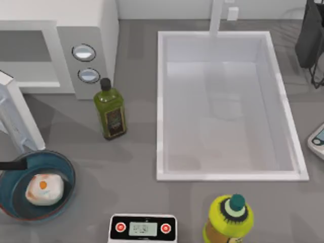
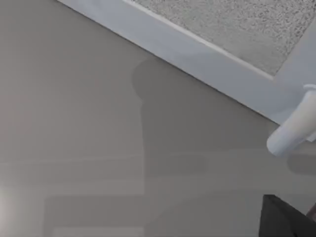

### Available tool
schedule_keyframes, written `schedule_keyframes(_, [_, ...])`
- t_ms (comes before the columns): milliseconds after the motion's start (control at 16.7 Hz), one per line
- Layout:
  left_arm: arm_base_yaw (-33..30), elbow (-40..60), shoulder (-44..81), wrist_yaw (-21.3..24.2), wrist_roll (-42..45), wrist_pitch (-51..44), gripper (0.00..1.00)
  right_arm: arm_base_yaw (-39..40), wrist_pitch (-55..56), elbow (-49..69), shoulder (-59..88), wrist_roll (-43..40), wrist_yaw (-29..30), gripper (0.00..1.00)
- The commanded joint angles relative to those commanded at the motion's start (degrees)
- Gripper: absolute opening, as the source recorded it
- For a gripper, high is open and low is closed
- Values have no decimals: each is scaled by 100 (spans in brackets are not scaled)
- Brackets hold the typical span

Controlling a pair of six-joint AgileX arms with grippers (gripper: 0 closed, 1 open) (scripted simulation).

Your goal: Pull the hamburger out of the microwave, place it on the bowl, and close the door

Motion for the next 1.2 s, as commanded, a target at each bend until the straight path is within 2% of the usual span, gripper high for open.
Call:
schedule_keyframes(240, [-663,-141,-252,-457,-502,21,0,0,0,0,0,0,0,100])
schedule_keyframes(600, [-668,-59,-152,-455,-516,66,0,0,0,0,0,0,0,100])
schedule_keyframes(1200, [-724,1453,2510,-475,-521,1138,0,0,0,0,0,0,0,100])
